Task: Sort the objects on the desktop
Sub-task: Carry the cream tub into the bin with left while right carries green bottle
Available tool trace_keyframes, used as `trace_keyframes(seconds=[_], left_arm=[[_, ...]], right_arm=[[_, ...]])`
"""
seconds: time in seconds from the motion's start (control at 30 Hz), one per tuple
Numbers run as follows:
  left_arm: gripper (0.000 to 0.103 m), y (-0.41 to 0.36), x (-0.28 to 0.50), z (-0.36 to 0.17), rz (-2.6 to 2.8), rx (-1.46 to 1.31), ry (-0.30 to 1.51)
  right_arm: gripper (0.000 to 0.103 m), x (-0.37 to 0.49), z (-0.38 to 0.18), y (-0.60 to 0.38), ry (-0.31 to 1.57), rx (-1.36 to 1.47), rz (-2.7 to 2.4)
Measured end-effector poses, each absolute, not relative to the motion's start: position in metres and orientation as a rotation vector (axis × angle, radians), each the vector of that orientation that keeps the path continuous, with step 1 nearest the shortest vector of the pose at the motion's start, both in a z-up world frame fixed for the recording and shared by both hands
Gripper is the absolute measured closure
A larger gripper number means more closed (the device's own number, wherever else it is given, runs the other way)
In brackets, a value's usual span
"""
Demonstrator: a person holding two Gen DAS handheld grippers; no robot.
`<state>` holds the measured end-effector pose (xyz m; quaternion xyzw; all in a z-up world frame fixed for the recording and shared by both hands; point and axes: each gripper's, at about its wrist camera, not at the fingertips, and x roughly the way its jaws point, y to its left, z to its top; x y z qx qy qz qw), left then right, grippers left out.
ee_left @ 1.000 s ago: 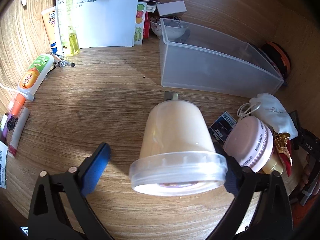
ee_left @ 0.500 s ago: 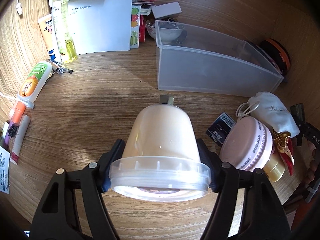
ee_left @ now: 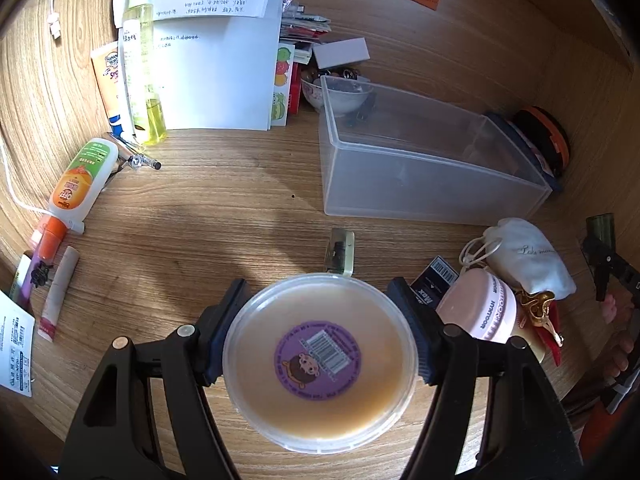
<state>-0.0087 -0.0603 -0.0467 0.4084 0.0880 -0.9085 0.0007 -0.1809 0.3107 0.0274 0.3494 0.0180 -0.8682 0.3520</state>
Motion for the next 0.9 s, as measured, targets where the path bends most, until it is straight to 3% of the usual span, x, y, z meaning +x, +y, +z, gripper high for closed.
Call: trace_keyframes(seconds=[0.9], left_arm=[[0.033,-0.062,-0.053,0.070,-3.089,1.106,0.242]], right_arm=[[0.065,-0.202,0.091,0.257,0.067,0.742,-2.063]])
